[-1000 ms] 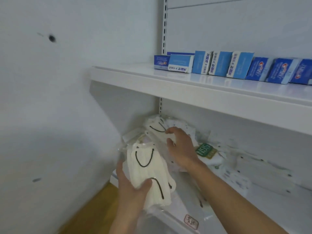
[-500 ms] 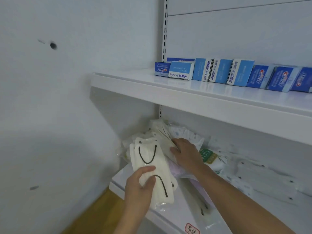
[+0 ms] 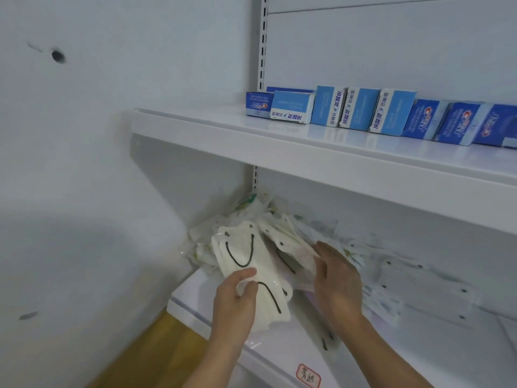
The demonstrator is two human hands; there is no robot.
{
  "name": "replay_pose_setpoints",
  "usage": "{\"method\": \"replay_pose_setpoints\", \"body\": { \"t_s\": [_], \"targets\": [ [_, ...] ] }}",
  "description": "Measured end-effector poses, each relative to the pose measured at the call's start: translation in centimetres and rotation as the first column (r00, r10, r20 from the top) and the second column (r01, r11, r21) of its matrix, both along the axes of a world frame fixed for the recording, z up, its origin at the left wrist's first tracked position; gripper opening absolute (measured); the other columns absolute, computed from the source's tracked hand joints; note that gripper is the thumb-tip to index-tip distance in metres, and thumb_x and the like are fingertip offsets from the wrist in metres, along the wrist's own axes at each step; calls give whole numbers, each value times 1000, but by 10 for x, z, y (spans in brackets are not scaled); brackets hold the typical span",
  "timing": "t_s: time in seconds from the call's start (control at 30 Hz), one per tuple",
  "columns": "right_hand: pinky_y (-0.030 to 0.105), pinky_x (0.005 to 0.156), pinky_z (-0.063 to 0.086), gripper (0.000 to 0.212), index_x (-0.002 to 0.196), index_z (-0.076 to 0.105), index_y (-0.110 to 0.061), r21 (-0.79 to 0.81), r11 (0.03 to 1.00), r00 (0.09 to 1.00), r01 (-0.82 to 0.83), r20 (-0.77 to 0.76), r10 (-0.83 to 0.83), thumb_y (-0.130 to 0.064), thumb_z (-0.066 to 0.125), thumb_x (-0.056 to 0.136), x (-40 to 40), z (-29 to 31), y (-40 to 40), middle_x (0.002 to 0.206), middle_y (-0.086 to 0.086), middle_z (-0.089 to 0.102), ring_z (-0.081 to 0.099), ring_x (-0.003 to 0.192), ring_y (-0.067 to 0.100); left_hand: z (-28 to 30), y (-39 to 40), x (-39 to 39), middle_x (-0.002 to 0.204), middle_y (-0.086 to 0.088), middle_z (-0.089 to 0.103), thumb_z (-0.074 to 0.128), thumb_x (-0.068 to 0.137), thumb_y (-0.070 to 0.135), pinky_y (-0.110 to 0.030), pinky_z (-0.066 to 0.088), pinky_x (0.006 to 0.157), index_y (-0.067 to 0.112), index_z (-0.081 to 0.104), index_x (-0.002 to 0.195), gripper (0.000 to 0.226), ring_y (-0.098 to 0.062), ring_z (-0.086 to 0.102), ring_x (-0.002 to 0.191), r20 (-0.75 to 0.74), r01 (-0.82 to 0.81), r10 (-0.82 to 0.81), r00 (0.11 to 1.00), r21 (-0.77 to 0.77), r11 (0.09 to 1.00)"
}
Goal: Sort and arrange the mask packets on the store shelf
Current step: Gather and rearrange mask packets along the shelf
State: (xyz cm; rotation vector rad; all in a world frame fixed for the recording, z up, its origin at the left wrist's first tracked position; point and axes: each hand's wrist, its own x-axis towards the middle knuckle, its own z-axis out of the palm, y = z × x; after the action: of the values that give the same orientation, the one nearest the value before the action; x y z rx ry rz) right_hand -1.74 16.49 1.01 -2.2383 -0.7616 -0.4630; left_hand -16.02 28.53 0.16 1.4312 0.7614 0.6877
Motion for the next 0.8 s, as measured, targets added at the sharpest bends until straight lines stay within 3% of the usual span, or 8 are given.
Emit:
{"method": "replay_pose_setpoints", "body": {
  "t_s": [0.1,0.23,0.4,0.53,0.63,0.73,0.8],
  "targets": [
    [54,91,54,52,106,78,-4,-39,998,972,59,230,-48,-33,41,86,8,-18,-43,112,15,76,73,101,33,-3,-19,3,109,16,69,57,98,8,-20,53,73,28,75,102,28,-2,66,95,23,52,-51,998,-34,998],
    [48,94,56,37,110,78,-10,-148,973,954,178,268,-134,-11,45,92,36,-47,-113,118,9,74,72,107,32,-5,-54,17,103,16,74,56,96,4,-14,54,73,26,80,93,33,2,68,93,12,232,-233,973,9,973],
    [42,87,58,28,102,79,-10,-77,934,895,350,323,-309,-2,61,82,36,-68,-196,114,9,75,73,102,30,-19,-115,45,94,16,75,57,96,8,-11,51,67,28,78,93,30,9,66,80,-64,465,-462,885,58,883],
    [39,85,55,27,100,78,-14,-181,878,876,442,297,-380,-5,60,81,28,-74,-242,115,9,72,69,104,34,-36,-154,64,88,4,72,57,94,7,-9,45,59,24,76,104,27,5,59,63,-131,587,-577,806,45,809],
    [56,99,46,29,101,74,-20,-322,823,883,468,198,-425,-16,55,79,24,-71,-264,128,11,63,57,123,42,-43,-170,74,83,-9,76,57,94,8,-24,46,56,28,74,105,28,-11,55,58,-136,596,-584,800,74,799],
    [71,107,31,38,109,70,-24,-463,767,886,444,101,-452,-31,68,72,19,-60,-266,144,10,51,40,140,44,-49,-179,85,70,9,73,58,92,8,-23,48,57,30,74,102,29,-6,56,51,-182,564,-540,822,125,816],
    [68,104,38,44,114,69,-23,-461,798,916,388,98,-389,-42,66,74,21,-48,-260,137,9,54,45,135,42,-49,-185,91,75,19,73,58,89,6,-26,50,62,29,74,97,29,-7,63,57,-202,509,-476,856,170,844]
  ]
}}
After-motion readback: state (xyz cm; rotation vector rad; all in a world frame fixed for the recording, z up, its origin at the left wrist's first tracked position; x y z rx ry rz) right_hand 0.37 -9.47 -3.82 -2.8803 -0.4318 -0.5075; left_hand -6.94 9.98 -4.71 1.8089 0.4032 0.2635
